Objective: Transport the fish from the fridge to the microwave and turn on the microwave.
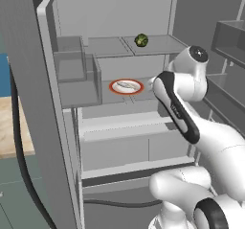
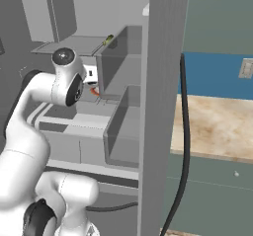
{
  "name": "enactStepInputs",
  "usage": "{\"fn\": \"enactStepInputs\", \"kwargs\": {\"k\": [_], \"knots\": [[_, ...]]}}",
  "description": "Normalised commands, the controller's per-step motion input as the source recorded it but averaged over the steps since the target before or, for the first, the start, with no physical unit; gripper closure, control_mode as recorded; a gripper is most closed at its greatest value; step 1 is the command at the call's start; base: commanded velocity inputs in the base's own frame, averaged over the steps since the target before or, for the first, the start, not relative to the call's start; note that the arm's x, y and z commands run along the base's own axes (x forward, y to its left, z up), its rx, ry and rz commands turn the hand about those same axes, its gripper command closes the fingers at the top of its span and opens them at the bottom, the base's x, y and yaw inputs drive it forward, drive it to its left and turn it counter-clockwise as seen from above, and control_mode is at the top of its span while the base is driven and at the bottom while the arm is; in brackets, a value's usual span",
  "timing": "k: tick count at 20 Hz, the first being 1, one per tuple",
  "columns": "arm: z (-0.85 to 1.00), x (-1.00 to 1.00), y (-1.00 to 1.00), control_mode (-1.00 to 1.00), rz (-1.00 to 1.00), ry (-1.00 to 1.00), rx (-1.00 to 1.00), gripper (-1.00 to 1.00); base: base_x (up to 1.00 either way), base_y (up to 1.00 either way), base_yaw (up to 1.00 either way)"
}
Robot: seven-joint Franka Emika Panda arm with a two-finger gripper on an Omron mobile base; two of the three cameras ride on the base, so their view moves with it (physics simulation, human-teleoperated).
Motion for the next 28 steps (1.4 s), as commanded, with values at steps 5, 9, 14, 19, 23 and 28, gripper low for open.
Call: {"fn": "enactStepInputs", "kwargs": {"k": [5,9,14,19,23,28], "knots": [[-0.02,0.44,0.0,-1.0,0.0,0.0,0.0,-1.0,0.0,0.0,0.0],[-0.16,0.51,0.01,-1.0,0.0,0.01,0.0,-1.0,0.0,0.0,0.0],[-0.22,0.42,0.0,-1.0,0.0,0.0,0.0,-1.0,0.0,0.0,0.0],[-0.25,0.35,0.0,-1.0,0.0,0.01,0.0,-1.0,0.0,0.0,0.0],[-0.26,0.29,0.0,-1.0,0.0,0.0,0.0,-1.0,0.0,0.0,0.0],[-0.23,0.23,0.0,-1.0,0.0,0.01,0.0,-1.0,0.0,0.0,0.0]]}}
